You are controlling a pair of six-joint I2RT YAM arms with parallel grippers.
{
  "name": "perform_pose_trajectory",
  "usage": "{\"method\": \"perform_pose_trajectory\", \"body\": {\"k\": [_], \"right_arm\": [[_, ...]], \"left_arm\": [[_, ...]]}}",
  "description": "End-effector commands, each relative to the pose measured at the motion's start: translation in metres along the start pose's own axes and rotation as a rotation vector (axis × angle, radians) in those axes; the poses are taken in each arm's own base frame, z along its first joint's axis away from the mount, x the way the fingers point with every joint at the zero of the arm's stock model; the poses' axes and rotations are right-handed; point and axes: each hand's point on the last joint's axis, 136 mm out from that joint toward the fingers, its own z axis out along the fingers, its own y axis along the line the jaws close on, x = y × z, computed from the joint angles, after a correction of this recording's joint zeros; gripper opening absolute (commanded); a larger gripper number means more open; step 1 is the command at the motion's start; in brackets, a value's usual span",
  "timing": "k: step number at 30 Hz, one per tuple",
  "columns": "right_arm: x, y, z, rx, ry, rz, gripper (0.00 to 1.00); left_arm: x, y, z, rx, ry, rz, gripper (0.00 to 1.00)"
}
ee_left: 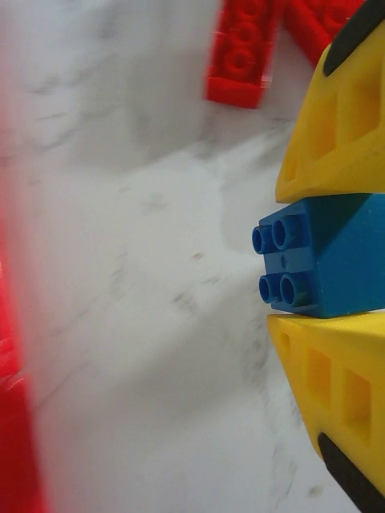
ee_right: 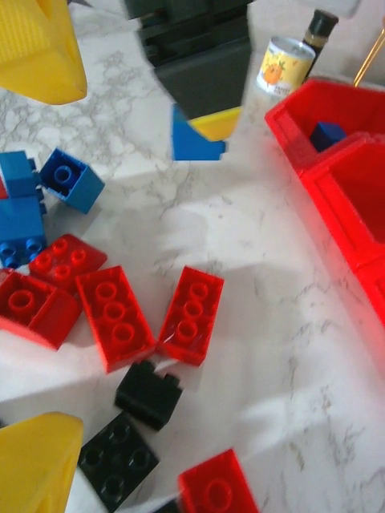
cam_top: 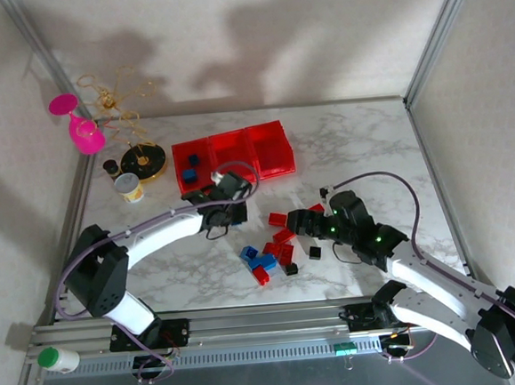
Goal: Sort the legos into containers by color
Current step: Pick up the lego from the center of the table, then place the lego in the container.
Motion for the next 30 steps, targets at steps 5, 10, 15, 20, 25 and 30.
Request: {"method": "perform_pose_trajectory", "body": {"k": [5, 10, 15, 20, 25, 30], "right_arm": [[-0.038, 0.046, 0.005, -0.144, -0.074, -0.062, 0.99], [-0.045, 0.052, 0.013, -0.155, -0.079, -0.067, 0.99], [-0.045, 0.05, 0.018, -0.143, -0.073, -0.069, 0.99], [-0.042, 0.044, 0.02, -0.125, -0.067, -0.067, 0.99], [-0.042, 0.042, 0.019, -0.11, -0.066, -0.074, 0.99], [-0.043, 0.04, 0.019, -0.097, -0.071, -0.082, 0.99]], "left_arm": [[-0.098, 0.044, -0.021, -0.142, -0.198, -0.08, 0.36], [-0.141, 0.071, -0.002, -0.205, -0.233, -0.133, 0.35], [-0.164, 0.095, 0.031, -0.303, -0.218, -0.143, 0.35], [-0.173, 0.108, 0.061, -0.319, -0.216, -0.186, 0.35], [-0.175, 0.112, 0.079, -0.367, -0.187, -0.173, 0.42], [-0.177, 0.109, 0.073, -0.343, -0.195, -0.167, 0.49]]}}
